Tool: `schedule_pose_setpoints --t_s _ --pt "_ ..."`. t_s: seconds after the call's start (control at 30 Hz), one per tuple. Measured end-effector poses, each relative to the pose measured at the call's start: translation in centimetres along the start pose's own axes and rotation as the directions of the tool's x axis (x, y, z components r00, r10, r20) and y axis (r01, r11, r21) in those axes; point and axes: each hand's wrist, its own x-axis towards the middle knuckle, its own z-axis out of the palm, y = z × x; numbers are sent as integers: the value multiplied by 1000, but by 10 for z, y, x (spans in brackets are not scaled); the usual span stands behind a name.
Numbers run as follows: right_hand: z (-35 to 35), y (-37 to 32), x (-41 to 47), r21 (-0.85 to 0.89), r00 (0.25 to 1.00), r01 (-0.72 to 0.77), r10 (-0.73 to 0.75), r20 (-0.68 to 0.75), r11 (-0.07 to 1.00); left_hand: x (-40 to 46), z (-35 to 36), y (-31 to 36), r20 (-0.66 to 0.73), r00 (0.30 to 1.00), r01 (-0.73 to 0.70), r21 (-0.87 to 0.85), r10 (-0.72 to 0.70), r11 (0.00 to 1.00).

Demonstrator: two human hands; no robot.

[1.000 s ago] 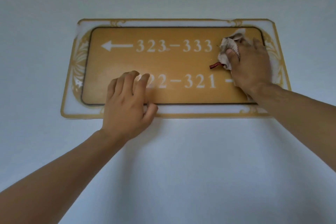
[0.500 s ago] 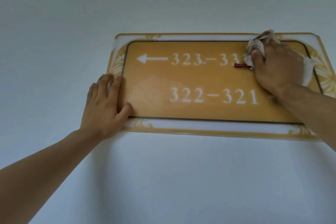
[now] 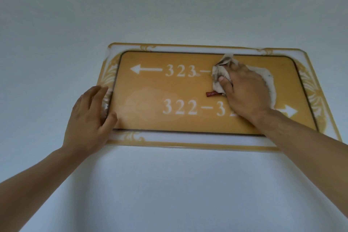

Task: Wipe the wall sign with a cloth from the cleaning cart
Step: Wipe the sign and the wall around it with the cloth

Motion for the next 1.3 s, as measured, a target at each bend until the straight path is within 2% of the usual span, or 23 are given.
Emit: schedule_pose_setpoints --t_s 0.23,0.5,0.7,0.83,0.9,0.97,1.07,1.2,1.3 --pt "4 -23 -54 44 990 82 -86 108 996 -7 2 1 19 1000 15 34 -16 999" --pt "3 -52 -115 3 967 217 -215 135 976 -21 7 1 39 999 -19 125 14 992" --pt "-1 -69 -155 67 935 291 -299 190 954 -34 10 -1 58 998 -25 144 17 989" --pt "-10 -72 -181 140 866 415 -438 241 899 -37 9 -3 24 1000 -21 116 19 993" --pt "-13 -74 -197 178 853 457 -486 191 872 -36 9 -5 12 999 -38 101 37 994" --pt "-16 -72 -207 222 892 434 -451 33 873 -36 10 -7 19 998 -54 104 52 993" --pt "-22 -65 -198 327 942 331 -290 -171 885 -36 11 -10 20 998 -56 107 55 993" --pt "-32 -47 -145 322 988 131 -95 -125 938 -35 10 -10 19 998 -63 104 61 993" --pt "-35 -32 -94 285 990 45 -4 -142 958 -37 10 -7 14 998 -58 99 57 993"
